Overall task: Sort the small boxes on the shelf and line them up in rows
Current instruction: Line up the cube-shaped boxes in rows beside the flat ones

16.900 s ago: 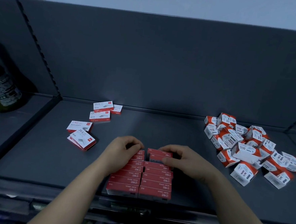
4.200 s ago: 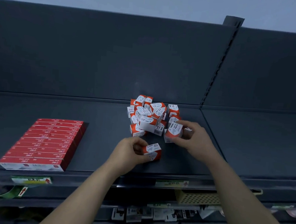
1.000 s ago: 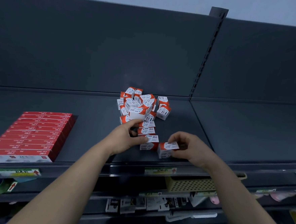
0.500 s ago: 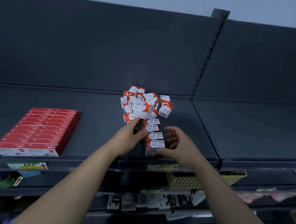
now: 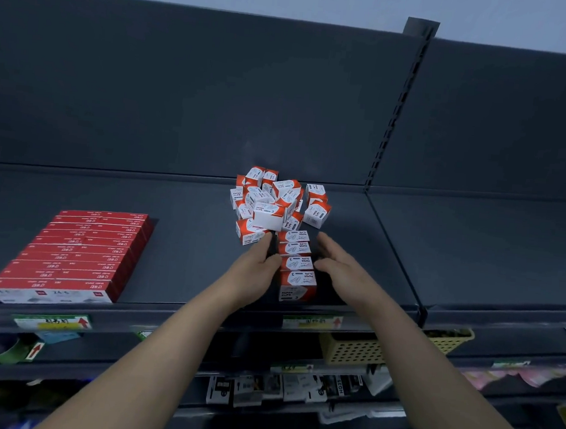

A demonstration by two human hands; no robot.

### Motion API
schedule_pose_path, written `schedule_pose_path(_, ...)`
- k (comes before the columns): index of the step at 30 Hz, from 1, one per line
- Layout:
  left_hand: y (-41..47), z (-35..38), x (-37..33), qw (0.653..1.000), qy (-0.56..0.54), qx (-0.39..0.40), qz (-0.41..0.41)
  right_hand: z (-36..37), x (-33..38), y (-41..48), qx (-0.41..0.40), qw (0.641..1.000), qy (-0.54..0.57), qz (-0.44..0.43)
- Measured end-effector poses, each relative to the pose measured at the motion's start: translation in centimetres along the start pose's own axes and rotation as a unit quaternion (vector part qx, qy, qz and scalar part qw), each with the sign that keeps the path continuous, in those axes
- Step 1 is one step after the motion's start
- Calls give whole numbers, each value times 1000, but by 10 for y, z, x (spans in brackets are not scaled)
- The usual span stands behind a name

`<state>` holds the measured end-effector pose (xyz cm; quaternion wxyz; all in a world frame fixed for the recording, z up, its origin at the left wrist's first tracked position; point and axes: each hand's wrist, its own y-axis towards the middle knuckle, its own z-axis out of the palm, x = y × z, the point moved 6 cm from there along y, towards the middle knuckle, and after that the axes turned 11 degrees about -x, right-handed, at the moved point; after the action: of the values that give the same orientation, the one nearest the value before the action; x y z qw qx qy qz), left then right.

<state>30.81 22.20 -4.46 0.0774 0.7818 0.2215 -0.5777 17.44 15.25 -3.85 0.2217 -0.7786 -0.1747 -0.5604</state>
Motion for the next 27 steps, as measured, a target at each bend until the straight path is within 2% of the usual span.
schedule_pose_path(7, 5, -2, -6, 999, 23, -15, 23, 3, -1, 10, -7, 1000, -2, 2)
schedule_pose_path(11, 19, -35, -7, 976, 94, -179, 80, -14, 3, 25, -67, 997, -24, -6)
schedule_pose_path(13, 29, -45, -5, 966, 106, -219, 90, -19, 7, 37, -98, 993, -54, -28)
schedule_pose_path(17, 46, -51, -2, 955, 159, -230, 95, -27, 10, 65, -139, 972, -180, -58)
schedule_pose_path(22, 61, -50, -3, 938, 250, -228, 74, -26, 9, 92, -114, 965, -230, -55)
schedule_pose_path(27, 74, -49, -2, 933, 265, -234, 70, -28, 4, 113, -114, 954, -267, -75)
